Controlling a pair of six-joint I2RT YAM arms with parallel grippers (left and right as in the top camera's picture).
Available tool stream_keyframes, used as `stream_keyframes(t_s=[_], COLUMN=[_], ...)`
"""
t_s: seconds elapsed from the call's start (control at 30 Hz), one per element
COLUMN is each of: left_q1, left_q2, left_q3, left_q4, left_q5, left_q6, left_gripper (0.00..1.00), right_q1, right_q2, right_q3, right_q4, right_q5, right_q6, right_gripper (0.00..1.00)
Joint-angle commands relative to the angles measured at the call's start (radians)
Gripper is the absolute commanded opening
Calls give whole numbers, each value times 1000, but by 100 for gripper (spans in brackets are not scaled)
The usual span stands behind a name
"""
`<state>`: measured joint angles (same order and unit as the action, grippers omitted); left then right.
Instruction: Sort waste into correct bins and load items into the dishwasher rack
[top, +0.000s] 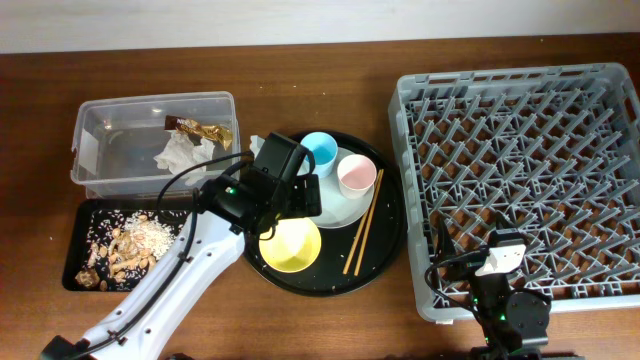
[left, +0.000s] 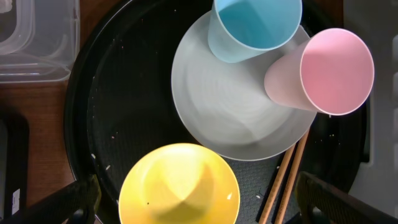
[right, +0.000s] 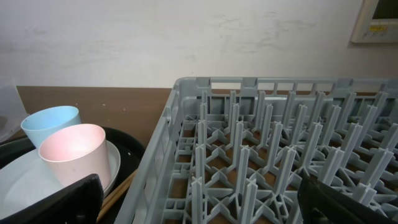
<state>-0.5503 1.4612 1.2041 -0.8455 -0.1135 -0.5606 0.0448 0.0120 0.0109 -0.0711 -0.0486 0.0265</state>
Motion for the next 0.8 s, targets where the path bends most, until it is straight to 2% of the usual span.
stream_keyframes(t_s=[0.0, 0.27, 0.43, 0.5, 0.53, 0.6, 0.67, 0.77], left_q1=[3, 3, 3, 3, 3, 3, 3, 4], left_q2=[-8, -8, -8, -8, -8, -8, -8, -8], left_q3=[11, 11, 11, 11, 11, 11, 11, 11], left_q4=[-2, -2, -2, -2, -2, 5, 11, 105], left_q5=[-18, -18, -18, -18, -18, -18, -19, -71], left_q6=[13, 13, 13, 13, 13, 12, 12, 13], left_gripper=[99, 99, 99, 99, 99, 99, 99, 99], right_q1=[1, 1, 1, 1, 1, 1, 1, 1], right_q2=[-4, -4, -4, -4, -4, 4, 51, 246], right_q3=[-5, -5, -5, 19, 60, 198, 374, 732], right_q4=[-4, -4, 66, 111, 81, -100, -255, -514], right_q5=[5, 8, -18, -105, -155, -181, -184, -183], right_q6=[8, 8, 8, 10, 20, 100, 106, 50], right_gripper=[98, 98, 99, 98, 98, 98, 98, 98])
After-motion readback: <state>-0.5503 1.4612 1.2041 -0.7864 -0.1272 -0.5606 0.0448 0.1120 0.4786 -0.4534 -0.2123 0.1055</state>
